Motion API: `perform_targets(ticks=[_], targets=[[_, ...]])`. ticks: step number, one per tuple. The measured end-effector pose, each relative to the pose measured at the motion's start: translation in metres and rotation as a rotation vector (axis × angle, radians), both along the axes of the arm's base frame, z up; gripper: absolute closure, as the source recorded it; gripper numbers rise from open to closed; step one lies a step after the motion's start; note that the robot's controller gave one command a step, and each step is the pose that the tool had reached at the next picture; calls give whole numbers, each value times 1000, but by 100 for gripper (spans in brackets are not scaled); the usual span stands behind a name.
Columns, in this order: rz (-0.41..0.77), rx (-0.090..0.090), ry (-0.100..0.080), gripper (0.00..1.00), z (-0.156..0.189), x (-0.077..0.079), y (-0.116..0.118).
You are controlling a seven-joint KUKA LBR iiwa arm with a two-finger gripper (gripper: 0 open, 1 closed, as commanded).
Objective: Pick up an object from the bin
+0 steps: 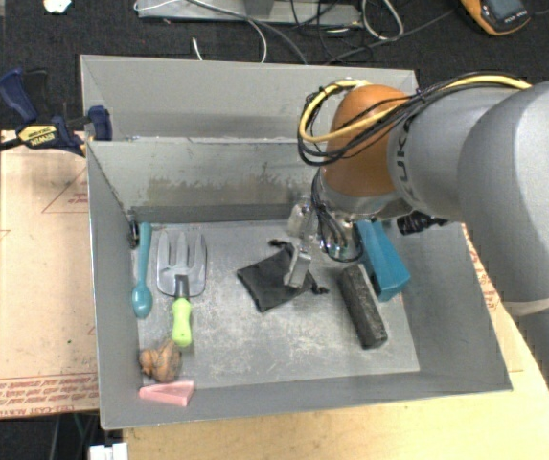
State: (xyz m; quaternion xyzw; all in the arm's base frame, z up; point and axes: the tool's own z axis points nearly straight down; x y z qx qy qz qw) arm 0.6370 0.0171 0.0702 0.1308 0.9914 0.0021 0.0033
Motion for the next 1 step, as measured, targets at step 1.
perform_targets(ticks=[1], targets=[[81,0,-5,100,1,-21,-14]])
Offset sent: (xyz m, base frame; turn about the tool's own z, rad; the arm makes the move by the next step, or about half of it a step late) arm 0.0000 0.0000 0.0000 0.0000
